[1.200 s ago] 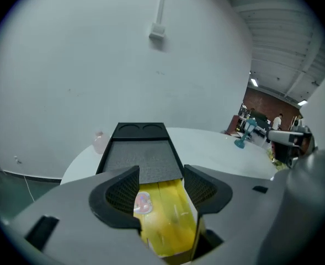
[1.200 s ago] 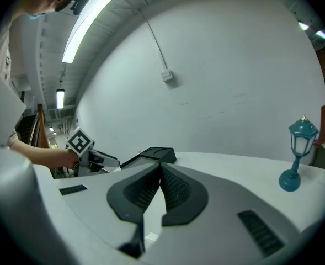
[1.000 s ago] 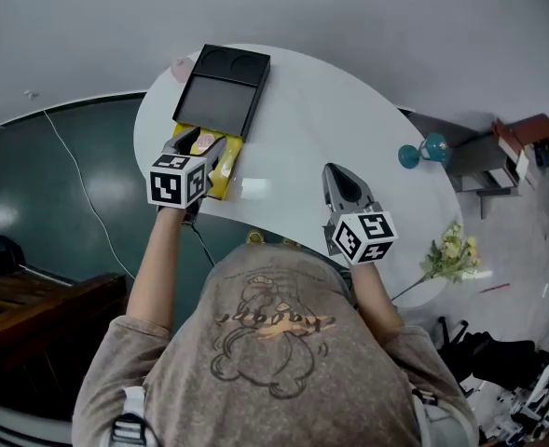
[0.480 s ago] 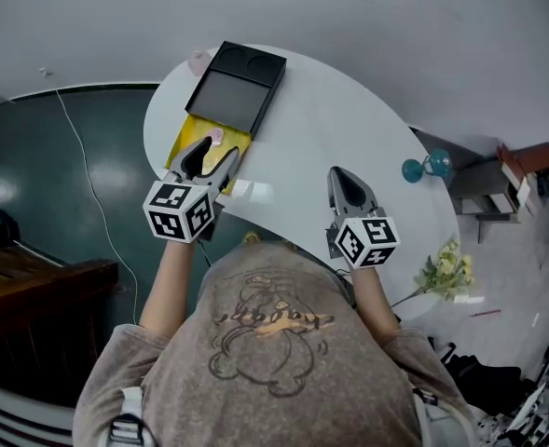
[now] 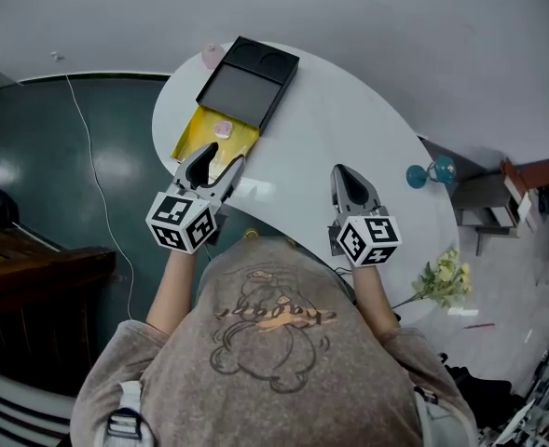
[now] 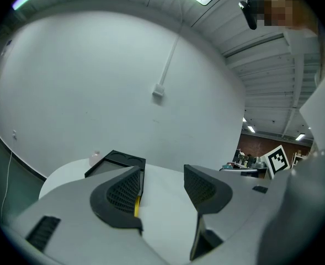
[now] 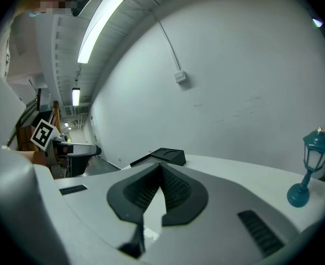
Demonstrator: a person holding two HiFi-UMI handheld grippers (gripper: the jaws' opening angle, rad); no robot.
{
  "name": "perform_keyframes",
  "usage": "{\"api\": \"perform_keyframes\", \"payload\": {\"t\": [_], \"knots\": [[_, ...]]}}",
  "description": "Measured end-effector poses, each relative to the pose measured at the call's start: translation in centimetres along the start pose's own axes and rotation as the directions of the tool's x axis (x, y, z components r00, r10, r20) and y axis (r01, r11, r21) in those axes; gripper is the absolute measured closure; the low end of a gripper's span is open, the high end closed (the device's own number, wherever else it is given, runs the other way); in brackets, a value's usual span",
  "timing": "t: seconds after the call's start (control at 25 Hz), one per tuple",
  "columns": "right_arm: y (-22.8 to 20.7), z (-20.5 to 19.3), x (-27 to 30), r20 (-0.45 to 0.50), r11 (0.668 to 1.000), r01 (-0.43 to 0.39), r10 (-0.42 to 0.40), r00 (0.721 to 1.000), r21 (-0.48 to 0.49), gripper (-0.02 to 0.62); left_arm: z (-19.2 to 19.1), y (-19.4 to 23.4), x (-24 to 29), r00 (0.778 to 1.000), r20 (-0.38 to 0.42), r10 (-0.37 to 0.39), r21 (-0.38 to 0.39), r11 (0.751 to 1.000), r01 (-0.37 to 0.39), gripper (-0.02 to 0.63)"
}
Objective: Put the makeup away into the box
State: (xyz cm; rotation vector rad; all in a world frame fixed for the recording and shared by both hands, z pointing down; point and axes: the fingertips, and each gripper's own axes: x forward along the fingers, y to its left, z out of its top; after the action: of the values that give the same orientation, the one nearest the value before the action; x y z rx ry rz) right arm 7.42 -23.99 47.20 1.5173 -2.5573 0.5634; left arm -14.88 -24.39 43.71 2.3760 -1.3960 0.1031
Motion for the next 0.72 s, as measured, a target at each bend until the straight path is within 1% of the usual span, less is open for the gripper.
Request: {"api": "perform_keyframes", "payload": {"t": [0.12,0.36,0.56,0.72], "knots": [[0.0,0.1,-0.2,0.006,1.0,-0.003,0.003,1.0,0.0,0.591,-0.7,0.0,-0.3,1.0,0.003,0.008,0.005,1.0,-0.008,0.351],[-0.3,0.1,-0.2,0.002,1.0,-0.008,0.008,1.0,-0.004,0.591,-2.2,0.3,-0.2,1.0,-0.021,0.019,0.008,1.0,-0.019,0.354],[-0.2,-0.3,-0.2,-0.005,1.0,-0.019,0.019,1.0,-0.008,0.591,-3.1,0.0,-0.2,0.999,-0.019,0.026,-0.005,1.0,-0.026,0.385],[0.1,-0.3,0.0,-0.01,0.999,-0.032,0.032,0.999,-0.01,0.592,-3.3,-0.3,-0.3,1.0,-0.015,0.019,-0.007,1.0,-0.02,0.439]]}}
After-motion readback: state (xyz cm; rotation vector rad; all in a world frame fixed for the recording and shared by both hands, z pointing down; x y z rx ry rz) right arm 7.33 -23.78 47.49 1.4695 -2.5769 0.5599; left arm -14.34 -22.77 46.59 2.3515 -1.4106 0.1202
